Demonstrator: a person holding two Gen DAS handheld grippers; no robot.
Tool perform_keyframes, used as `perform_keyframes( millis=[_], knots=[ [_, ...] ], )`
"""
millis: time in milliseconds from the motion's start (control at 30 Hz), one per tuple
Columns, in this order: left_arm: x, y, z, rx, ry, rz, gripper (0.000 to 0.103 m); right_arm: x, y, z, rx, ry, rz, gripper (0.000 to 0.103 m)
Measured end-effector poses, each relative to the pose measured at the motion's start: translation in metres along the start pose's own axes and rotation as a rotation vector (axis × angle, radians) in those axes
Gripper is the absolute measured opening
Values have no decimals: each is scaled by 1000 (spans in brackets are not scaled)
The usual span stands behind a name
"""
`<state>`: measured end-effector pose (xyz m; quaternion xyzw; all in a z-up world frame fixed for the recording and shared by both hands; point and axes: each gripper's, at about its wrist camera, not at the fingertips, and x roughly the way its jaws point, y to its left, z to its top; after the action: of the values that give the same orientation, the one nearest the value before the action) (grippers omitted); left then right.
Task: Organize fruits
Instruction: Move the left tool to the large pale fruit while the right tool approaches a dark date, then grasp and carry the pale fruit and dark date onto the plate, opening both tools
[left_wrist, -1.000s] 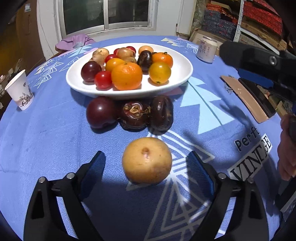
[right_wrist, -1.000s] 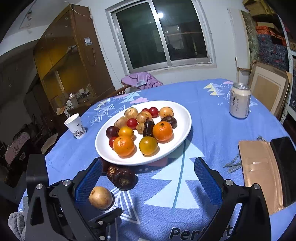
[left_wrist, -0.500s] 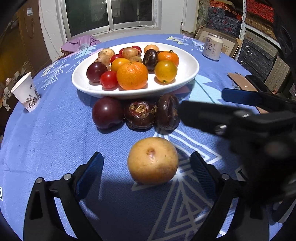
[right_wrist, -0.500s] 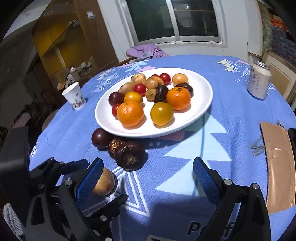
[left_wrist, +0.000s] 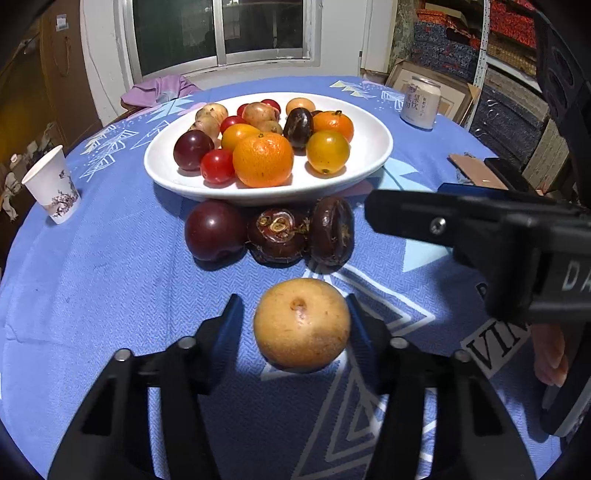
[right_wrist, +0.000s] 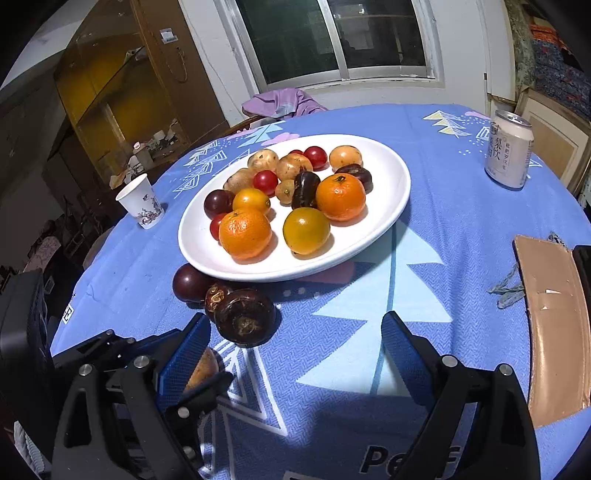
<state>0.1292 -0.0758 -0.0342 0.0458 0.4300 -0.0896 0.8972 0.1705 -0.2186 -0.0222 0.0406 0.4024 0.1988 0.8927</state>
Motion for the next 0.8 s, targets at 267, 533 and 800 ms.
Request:
perform_keyframes(
  millis=[267,533,800],
  knots=[
    [-3,-5,-1,15,-17,13,46,6,14,-4,-68,1,-4,93],
    [-10,-13,-2,59,-48,64,46,37,28,2,-98,103,48,51],
    [-12,-12,-3,53,-48,64,46,37,32,-2,-100,105,74,42]
  ],
)
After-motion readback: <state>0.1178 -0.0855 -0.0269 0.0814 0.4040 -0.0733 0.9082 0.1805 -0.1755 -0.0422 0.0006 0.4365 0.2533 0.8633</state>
